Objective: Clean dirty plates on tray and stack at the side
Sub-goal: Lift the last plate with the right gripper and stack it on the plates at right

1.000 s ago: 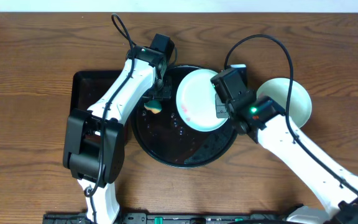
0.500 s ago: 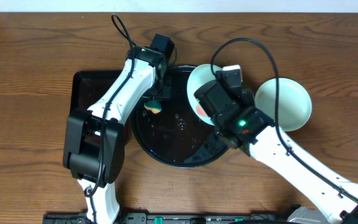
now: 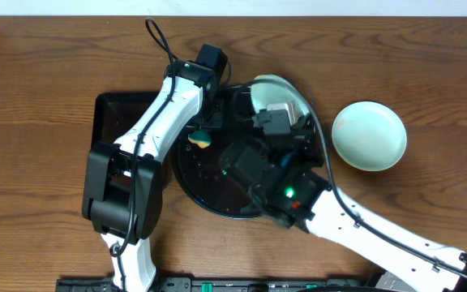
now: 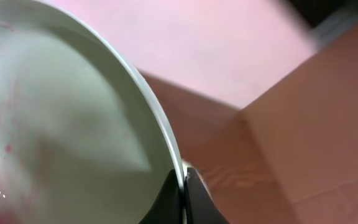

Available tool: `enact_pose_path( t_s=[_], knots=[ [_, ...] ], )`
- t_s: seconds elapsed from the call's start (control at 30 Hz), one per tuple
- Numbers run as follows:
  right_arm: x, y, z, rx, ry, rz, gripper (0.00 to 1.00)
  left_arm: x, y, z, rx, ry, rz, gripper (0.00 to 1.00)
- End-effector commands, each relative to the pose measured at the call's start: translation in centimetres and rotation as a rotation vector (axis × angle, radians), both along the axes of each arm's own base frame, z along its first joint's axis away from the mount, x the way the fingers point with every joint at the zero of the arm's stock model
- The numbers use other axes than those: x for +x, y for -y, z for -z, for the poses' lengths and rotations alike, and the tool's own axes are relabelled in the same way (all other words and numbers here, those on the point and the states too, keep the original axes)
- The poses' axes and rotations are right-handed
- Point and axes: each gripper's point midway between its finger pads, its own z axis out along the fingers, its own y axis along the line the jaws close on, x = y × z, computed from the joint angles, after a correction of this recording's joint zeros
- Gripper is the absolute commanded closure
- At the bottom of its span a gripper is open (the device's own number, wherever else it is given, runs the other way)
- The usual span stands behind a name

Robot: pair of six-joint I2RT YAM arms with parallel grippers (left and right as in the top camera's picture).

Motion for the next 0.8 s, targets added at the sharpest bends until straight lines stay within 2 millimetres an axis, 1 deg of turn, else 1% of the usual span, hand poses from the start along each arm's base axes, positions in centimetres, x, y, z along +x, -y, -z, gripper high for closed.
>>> enact_pose_path(
  t_s=[0.0,0.1,0.77],
  knots=[
    [-1.60,1.13,-4.09,-0.087,0.184,0.090,0.99,0.50,0.12,-1.64,-0.022,0.041,-0.013,0.92],
    [-1.80,0.89,-4.19,-0.089,0.189,0.084,0.99,0.50,0.13,-1.64,-0.023,0.041,-0.013,0.93],
    [-1.79,0.87,-4.17,-0.088,0.188,0.083,0.99,0.44,0.31,-1.63,-0.033,0.038,-0.011,0.92]
  ],
)
